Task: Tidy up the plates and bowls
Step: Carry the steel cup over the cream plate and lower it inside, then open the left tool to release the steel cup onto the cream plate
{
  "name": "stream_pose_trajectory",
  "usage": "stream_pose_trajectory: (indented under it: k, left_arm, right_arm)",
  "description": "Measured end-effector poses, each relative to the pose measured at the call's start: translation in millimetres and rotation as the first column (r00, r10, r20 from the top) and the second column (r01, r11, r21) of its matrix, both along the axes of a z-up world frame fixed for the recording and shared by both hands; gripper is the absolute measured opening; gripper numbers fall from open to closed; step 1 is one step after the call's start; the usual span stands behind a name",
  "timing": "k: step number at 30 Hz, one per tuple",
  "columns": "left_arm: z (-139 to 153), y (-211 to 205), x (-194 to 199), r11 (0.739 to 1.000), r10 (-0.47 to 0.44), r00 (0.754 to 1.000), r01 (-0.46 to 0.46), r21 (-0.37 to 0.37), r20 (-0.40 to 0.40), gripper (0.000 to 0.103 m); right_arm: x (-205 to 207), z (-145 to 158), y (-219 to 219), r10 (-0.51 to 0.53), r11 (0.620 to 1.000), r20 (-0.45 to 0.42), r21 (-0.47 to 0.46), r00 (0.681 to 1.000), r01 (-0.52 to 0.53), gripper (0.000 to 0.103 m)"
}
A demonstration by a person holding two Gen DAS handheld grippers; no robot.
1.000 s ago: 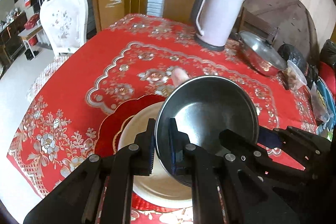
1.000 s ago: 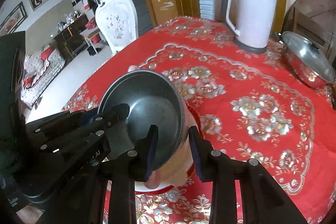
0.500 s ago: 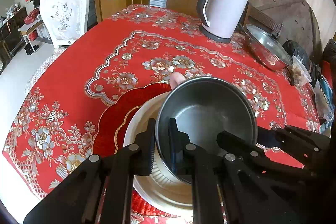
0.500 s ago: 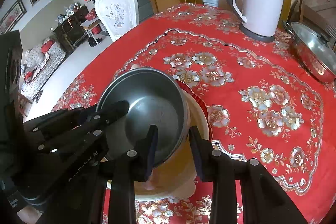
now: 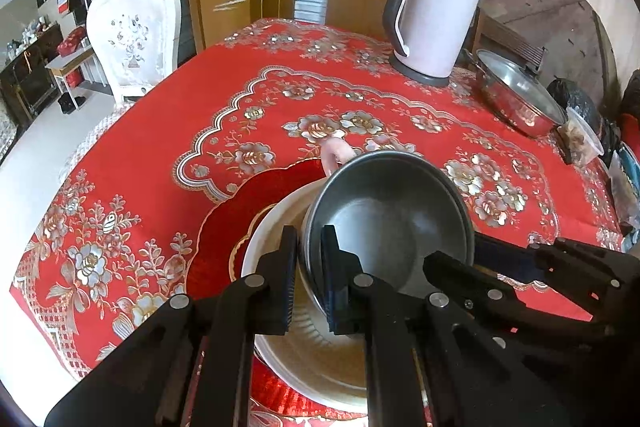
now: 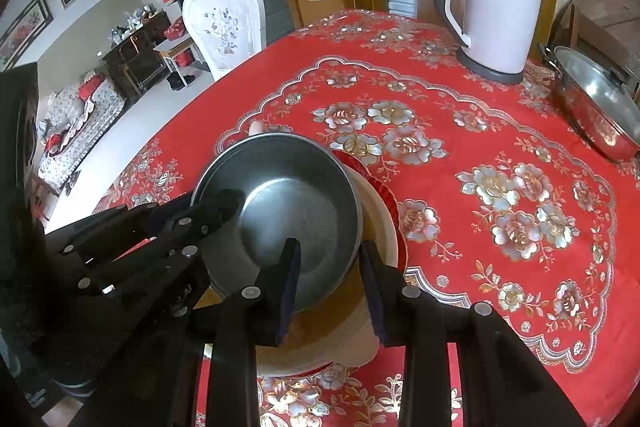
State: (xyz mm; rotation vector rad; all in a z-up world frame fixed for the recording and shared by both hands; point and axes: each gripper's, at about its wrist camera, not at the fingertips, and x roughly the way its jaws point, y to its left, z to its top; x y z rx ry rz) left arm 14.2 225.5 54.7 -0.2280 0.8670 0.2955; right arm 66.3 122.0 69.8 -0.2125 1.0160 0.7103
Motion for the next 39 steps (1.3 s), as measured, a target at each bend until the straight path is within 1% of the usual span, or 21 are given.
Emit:
stream_pose_trajectory:
  k: [3,16,20,24,26,30,33,35,37,38,39]
  left_arm:
    - [3,-2,-4,1.000,0.005,1.000,-0.005,0.011,0.019,0.010]
    - [8,-8,-14,0.999,0.013,0.998,-0.015,0.044,0.063,0.009]
    - [13,-11,-21,0.998,0.023,0.995,-0.029,0.064,0.092,0.009]
    - [18,-12,-30,0.997,0.029,0.991,-0.038,0.064,0.129,0.009]
    - [19,-12,-35,0.997,0.033,0.989,-0.043,0.062,0.145,0.010]
    - [21,-19,-44,0.994,0.042,0.983,-0.059,0.089,0.179,0.010]
    - [20,-21,-51,0.994,0.050,0.978,-0.068,0.085,0.202,0.010]
    - [20,-23,-57,0.992,0.063,0.974,-0.086,0.096,0.216,0.015]
    - [21,-24,-64,0.987,0.080,0.968,-0.110,0.117,0.237,0.025]
    - [22,-25,-68,0.984,0.089,0.964,-0.124,0.128,0.251,0.027]
    - [23,-26,-74,0.980,0.104,0.956,-0.145,0.136,0.274,0.034]
  right_arm:
    - [-4,4,-2,-0.006,1.000,0.023,0.002,1.000,0.006,0.033]
    - [-12,8,-12,-0.020,0.999,0.042,0.044,0.999,0.018,0.033]
    - [-17,11,-16,-0.029,0.998,0.057,0.056,0.998,0.026,0.038]
    - [-23,15,-22,-0.045,0.997,0.085,0.068,0.995,0.040,0.048]
    - [-26,16,-25,-0.053,0.996,0.096,0.076,0.994,0.045,0.050]
    - [-34,16,-31,-0.058,0.995,0.109,0.092,0.992,0.048,0.050]
    - [-41,17,-36,-0.063,0.993,0.133,0.104,0.989,0.050,0.051]
    - [-47,19,-39,-0.073,0.993,0.163,0.104,0.984,0.057,0.054]
    - [-53,20,-44,-0.093,0.991,0.202,0.113,0.975,0.071,0.059]
    - [-56,20,-46,-0.101,0.990,0.216,0.117,0.971,0.077,0.063]
    - [-58,20,-49,-0.107,0.990,0.225,0.119,0.968,0.081,0.064]
